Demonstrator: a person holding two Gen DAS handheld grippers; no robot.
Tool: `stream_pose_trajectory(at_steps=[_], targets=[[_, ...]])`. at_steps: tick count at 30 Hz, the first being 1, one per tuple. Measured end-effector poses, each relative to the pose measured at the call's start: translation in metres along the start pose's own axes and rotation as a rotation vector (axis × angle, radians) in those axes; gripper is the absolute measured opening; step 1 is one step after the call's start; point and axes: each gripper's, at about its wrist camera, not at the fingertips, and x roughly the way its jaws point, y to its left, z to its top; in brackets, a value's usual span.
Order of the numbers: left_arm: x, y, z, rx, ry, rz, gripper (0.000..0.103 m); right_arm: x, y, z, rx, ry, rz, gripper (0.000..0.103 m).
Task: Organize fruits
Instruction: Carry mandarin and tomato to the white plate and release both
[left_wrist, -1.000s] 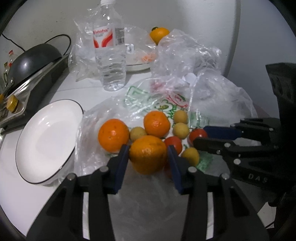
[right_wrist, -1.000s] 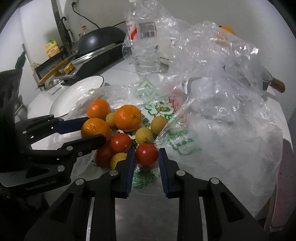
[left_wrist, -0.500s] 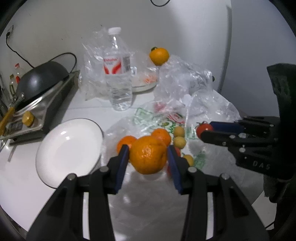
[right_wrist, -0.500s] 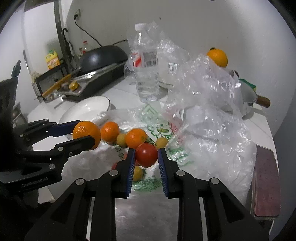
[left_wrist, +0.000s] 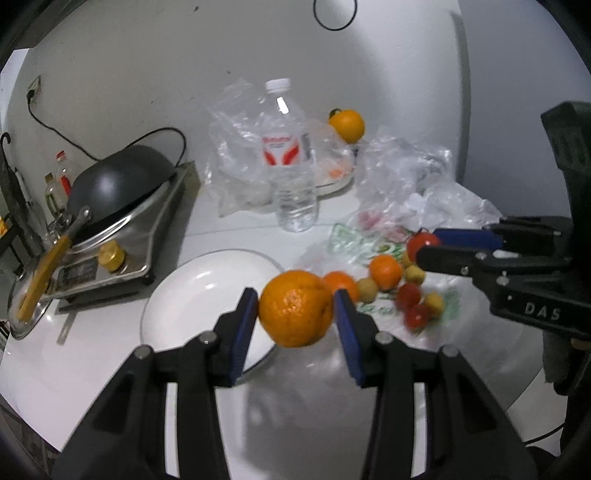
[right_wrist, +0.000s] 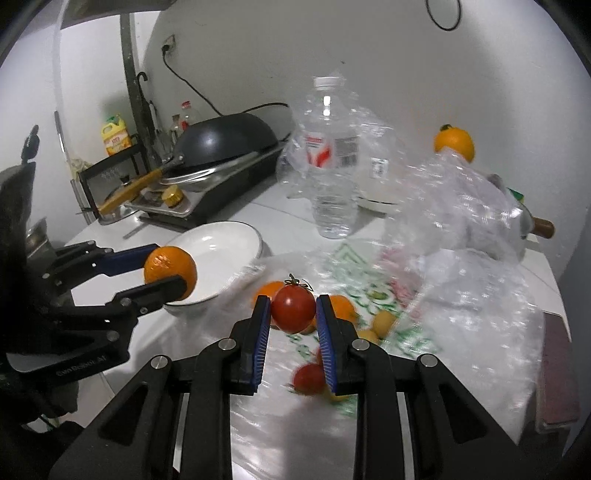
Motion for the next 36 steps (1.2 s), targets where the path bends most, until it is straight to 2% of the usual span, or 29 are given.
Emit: stream_pose_trajectory(at_steps=[6,10,12,16,20,27,36], targets=[[-0.001,0.036,-0.010,-0.046,-0.007,0.031,0.044,0.021,0.032,0.012,-0.047,0.020,0.034,0.027],[0.008,0.060,-0.017,-0.084,0.000,0.053,0.044,0.037,0.053,0.020,-0.079,0.039,0.060,0.027],[0.018,0.071,-0.021,-0.093,0.028,0.070,0.044,0.043,0.059,0.024,-0.085,0.036,0.079,0.027],[0.028,0.087,-0.027,-0.102,0.015,0.099,0.044,0.065,0.072,0.037,-0.089,0.062,0.112,0.027],[0.040,0.104,-0.031,-0.117,0.028,0.099,0.044,0.084,0.090,0.050,-0.127,0.074,0.119,0.027],[0.061,0.120,-0.035,-0.117,0.058,0.087,0.044,0.135,0.108,0.069,-0.122,0.130,0.112,0.027],[0.079,0.135,-0.038,-0.152,0.104,0.043,0.044,0.190,0.123,0.078,-0.118,0.220,0.179,0.027]])
